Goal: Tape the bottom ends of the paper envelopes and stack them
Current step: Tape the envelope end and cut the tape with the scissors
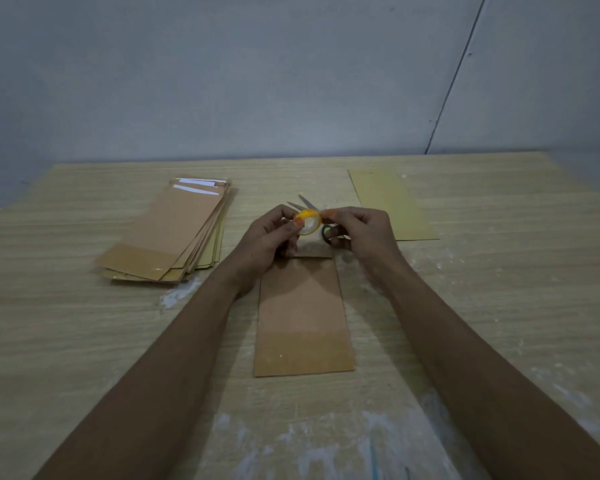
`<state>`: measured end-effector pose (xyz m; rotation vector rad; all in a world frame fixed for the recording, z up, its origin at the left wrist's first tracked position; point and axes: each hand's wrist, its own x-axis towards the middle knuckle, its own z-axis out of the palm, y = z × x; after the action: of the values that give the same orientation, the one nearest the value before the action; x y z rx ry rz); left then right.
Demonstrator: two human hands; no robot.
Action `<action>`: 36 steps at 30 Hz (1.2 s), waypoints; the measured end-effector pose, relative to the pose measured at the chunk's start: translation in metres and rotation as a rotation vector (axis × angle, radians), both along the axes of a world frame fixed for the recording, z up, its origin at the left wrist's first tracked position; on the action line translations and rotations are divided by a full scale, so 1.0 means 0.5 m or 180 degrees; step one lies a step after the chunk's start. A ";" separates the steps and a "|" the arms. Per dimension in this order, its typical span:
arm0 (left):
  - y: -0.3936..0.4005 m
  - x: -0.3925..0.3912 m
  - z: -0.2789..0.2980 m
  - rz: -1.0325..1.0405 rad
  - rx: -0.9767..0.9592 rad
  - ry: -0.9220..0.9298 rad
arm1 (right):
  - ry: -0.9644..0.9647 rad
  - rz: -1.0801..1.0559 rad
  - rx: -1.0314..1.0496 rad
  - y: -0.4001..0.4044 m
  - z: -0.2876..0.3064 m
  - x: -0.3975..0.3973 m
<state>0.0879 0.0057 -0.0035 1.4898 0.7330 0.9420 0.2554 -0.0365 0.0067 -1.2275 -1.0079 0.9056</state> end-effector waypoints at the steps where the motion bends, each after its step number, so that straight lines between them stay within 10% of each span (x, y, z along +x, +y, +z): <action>1: 0.002 0.000 -0.002 0.0001 0.0019 0.0023 | 0.0099 -0.0024 -0.0045 0.000 0.003 -0.002; 36: 0.019 0.007 -0.035 0.0131 0.0747 0.1166 | -0.0801 -0.0036 -0.0963 -0.015 -0.012 -0.009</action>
<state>0.0915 0.0152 -0.0210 1.8899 0.9428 0.8144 0.2508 -0.0442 0.0008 -1.6316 -1.0862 0.9340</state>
